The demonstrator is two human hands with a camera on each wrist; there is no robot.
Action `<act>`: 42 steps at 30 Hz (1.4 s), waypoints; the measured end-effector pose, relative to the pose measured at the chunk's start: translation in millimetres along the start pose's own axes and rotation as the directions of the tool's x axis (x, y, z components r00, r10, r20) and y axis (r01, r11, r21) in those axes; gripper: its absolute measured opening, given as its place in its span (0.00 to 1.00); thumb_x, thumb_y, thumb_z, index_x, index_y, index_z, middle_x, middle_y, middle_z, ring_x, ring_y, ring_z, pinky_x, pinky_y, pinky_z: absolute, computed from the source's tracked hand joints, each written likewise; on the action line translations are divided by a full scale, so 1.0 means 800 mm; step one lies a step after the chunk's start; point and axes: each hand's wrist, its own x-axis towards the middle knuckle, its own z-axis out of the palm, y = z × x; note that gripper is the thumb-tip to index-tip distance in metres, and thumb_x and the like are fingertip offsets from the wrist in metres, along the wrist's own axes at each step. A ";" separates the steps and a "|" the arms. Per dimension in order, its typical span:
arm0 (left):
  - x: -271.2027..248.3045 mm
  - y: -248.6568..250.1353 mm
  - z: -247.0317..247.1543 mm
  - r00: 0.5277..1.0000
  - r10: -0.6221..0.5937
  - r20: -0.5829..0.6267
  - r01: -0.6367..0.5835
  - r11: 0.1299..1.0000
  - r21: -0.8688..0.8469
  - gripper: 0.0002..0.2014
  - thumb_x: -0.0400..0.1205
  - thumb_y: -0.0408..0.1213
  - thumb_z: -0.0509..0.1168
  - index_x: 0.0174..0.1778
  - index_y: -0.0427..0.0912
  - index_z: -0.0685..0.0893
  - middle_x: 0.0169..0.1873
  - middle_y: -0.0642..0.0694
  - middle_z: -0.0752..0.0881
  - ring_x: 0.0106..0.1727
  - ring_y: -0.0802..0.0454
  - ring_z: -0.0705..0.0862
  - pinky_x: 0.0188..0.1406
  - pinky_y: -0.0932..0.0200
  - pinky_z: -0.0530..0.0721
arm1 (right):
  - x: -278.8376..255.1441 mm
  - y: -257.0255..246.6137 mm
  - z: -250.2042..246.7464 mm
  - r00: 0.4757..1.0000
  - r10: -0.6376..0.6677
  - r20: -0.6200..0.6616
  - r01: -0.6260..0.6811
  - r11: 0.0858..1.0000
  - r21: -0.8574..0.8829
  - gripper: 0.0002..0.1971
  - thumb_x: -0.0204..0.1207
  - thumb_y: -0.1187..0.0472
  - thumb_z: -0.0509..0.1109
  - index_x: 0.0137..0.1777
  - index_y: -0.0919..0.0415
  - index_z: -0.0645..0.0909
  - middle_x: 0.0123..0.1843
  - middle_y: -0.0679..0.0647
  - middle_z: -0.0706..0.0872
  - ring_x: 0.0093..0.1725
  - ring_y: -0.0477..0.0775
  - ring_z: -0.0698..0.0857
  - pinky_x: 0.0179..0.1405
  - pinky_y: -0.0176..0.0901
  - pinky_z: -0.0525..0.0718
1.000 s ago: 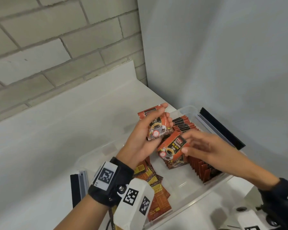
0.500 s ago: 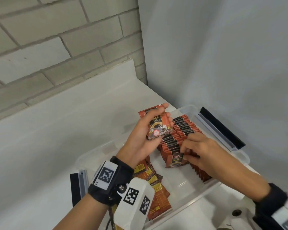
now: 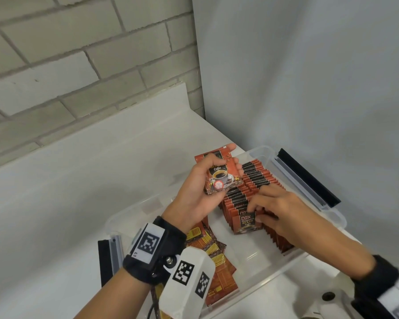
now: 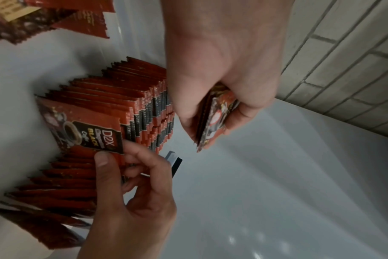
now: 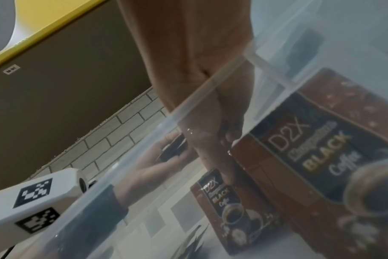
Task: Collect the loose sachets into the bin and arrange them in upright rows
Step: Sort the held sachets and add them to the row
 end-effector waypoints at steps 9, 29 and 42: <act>0.000 -0.001 -0.001 1.000 -0.006 -0.005 0.007 0.988 0.156 0.20 0.73 0.30 0.65 0.62 0.40 0.85 0.43 0.41 0.88 0.44 0.48 0.87 0.45 0.61 0.87 | -0.001 0.002 -0.004 0.988 0.125 0.089 -0.133 0.987 0.093 0.10 0.69 0.65 0.79 0.49 0.55 0.86 0.47 0.39 0.79 0.46 0.36 0.75 0.46 0.20 0.67; -0.002 -0.010 0.000 0.995 -0.094 0.043 0.061 0.873 0.484 0.22 0.70 0.21 0.73 0.59 0.42 0.85 0.52 0.37 0.89 0.53 0.39 0.88 0.59 0.45 0.85 | 0.024 -0.020 -0.069 0.880 0.474 0.028 -0.304 0.519 0.798 0.20 0.63 0.51 0.75 0.55 0.55 0.84 0.45 0.51 0.91 0.43 0.43 0.86 0.44 0.28 0.80; -0.003 -0.001 0.005 0.994 -0.106 -0.002 0.100 0.929 0.357 0.16 0.73 0.41 0.71 0.55 0.38 0.84 0.40 0.45 0.87 0.42 0.51 0.87 0.46 0.59 0.86 | 0.008 -0.013 -0.072 0.949 0.258 0.182 -0.316 0.790 0.525 0.05 0.72 0.61 0.75 0.44 0.49 0.87 0.34 0.40 0.88 0.30 0.39 0.79 0.32 0.27 0.73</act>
